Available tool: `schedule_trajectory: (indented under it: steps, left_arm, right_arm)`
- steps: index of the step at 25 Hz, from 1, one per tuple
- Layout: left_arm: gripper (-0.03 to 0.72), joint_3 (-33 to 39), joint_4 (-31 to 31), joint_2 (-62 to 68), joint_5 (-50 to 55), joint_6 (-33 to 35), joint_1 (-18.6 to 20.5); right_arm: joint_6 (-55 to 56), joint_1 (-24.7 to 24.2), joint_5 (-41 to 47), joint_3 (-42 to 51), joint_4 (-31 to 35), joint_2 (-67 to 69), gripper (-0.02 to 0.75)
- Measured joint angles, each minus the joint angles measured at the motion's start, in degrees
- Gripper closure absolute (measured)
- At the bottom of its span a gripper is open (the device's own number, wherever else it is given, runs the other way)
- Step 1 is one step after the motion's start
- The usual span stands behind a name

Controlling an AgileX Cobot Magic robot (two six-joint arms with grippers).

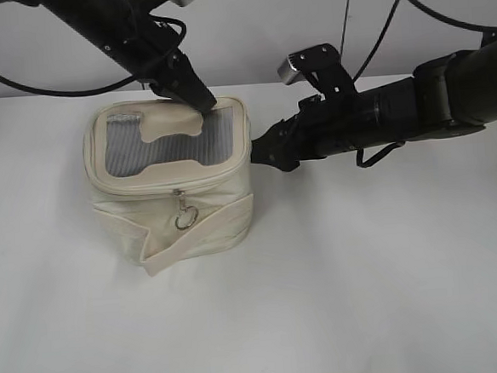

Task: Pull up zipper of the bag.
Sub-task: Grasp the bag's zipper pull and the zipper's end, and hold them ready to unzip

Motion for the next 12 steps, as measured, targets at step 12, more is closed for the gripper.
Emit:
schedule_trajectory:
  steps: [12]
  left_arm:
    - [0.65, 0.0, 0.1, 0.0, -0.1, 0.0, 0.1]
  right_arm:
    - [0.1, 2.6, -3.6, -6.8, 0.0, 4.8, 0.415]
